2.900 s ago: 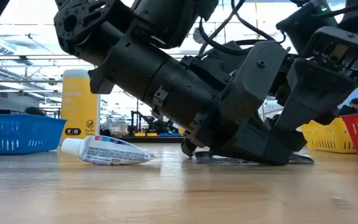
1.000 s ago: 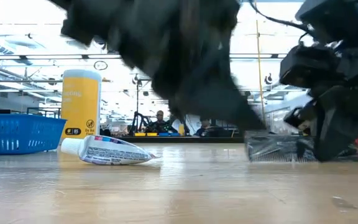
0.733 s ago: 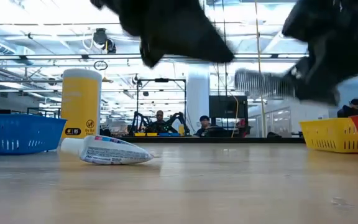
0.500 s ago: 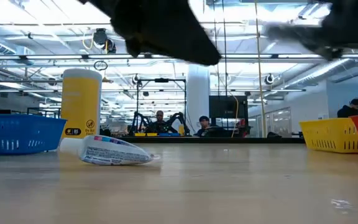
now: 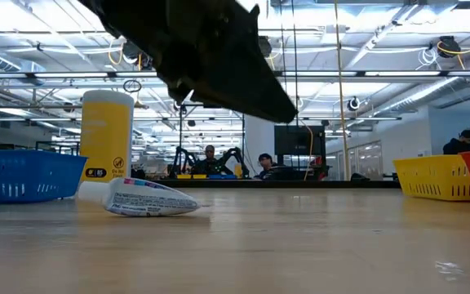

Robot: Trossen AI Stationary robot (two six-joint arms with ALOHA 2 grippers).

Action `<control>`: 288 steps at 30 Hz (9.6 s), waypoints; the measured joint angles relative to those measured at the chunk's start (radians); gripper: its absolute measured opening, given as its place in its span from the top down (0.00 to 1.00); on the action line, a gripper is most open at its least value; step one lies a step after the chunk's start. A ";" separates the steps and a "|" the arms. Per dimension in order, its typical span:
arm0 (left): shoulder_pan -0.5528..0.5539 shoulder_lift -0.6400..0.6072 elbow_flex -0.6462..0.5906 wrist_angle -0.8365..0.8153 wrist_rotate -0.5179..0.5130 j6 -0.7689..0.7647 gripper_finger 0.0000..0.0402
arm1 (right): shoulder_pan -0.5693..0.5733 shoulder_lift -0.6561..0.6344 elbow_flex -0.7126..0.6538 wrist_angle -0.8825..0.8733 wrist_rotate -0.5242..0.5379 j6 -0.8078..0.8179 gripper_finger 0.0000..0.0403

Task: Pick & Place Travel size toiletries
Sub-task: Put the black comb into the red basket, then put the white toothpaste into the blue basket, then return to Home Position

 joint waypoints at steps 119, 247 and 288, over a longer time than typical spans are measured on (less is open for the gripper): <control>0.044 -0.617 -0.341 -1.383 0.157 -0.696 0.35 | -0.104 0.670 -0.260 1.860 0.320 -0.956 0.58; 0.471 -1.956 -1.266 -0.008 0.509 0.466 0.67 | -0.642 -1.045 -0.869 1.273 0.350 -1.210 0.99; 0.516 -1.991 -1.270 0.041 0.548 0.524 0.67 | -0.642 -1.045 -0.868 1.272 0.350 -1.210 0.99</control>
